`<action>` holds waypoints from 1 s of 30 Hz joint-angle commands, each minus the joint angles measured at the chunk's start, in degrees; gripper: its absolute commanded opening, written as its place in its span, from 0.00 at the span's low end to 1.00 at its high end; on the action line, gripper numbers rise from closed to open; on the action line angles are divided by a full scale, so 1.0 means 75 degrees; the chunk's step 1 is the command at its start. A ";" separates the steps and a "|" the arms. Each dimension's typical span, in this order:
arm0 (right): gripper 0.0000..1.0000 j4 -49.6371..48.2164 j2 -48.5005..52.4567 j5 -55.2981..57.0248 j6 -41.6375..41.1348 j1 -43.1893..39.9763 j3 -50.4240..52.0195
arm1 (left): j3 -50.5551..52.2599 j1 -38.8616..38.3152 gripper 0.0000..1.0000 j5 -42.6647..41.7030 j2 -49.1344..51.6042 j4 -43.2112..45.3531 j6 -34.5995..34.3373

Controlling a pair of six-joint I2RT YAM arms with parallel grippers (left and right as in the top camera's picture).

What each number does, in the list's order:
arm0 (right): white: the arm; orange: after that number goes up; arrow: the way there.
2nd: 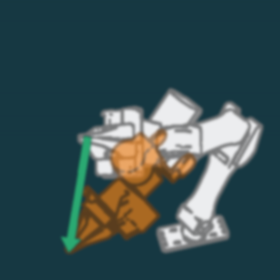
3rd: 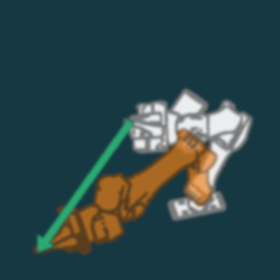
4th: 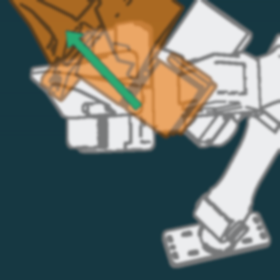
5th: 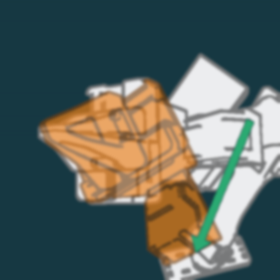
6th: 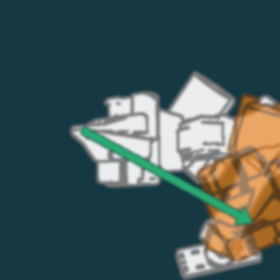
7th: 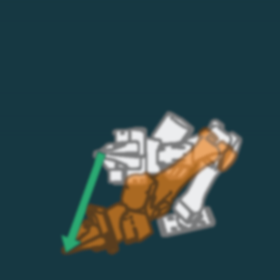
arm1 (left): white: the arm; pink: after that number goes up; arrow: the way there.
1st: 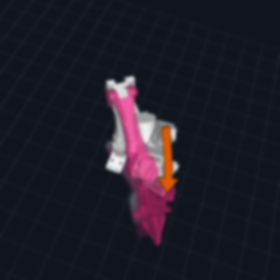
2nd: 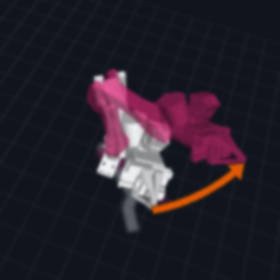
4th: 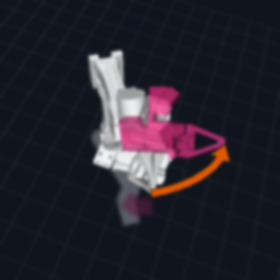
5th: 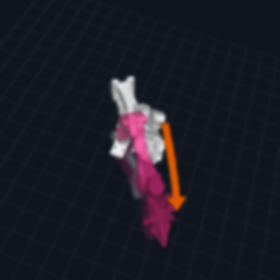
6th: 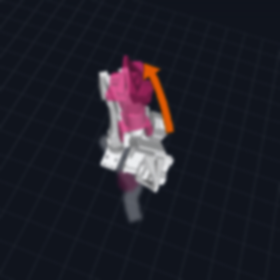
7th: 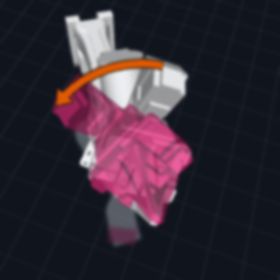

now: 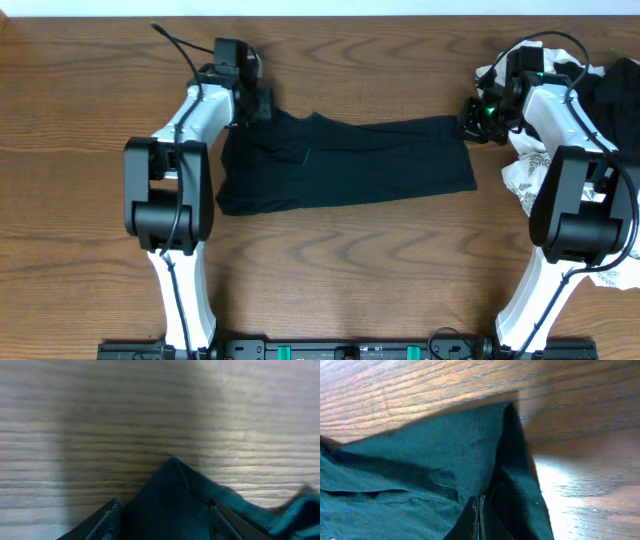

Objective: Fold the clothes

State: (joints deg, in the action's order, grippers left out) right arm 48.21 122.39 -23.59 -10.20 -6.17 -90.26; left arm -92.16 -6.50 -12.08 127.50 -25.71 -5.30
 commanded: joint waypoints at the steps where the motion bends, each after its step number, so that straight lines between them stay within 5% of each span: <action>1: 0.01 0.0026 -0.0146 -0.0055 0.0085 0.0032 0.0009 | -0.0029 -0.0189 0.56 0.0111 0.0323 -0.0096 0.0169; 4: 0.01 0.0035 -0.0146 -0.0052 0.0085 0.0032 0.0009 | -0.0029 -0.0268 0.41 0.0326 0.0323 -0.0163 0.0262; 6: 0.01 0.0029 -0.0146 -0.0041 0.0085 0.0032 0.0009 | -0.0032 -0.0259 0.12 0.0364 0.0248 -0.0236 0.0277; 7: 0.01 0.0026 -0.0146 -0.0009 0.0085 0.0032 0.0009 | -0.0052 -0.0239 0.06 0.0361 0.0207 -0.0318 0.0277; 30: 0.01 0.0032 -0.0146 0.0172 0.0085 0.0026 0.0009 | -0.0093 -0.0201 0.06 0.0358 -0.1384 -0.1953 0.0038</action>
State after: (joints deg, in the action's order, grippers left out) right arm 48.38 122.39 -22.41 -10.20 -6.13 -90.26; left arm -92.55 -8.32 -10.09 116.81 -38.63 -4.29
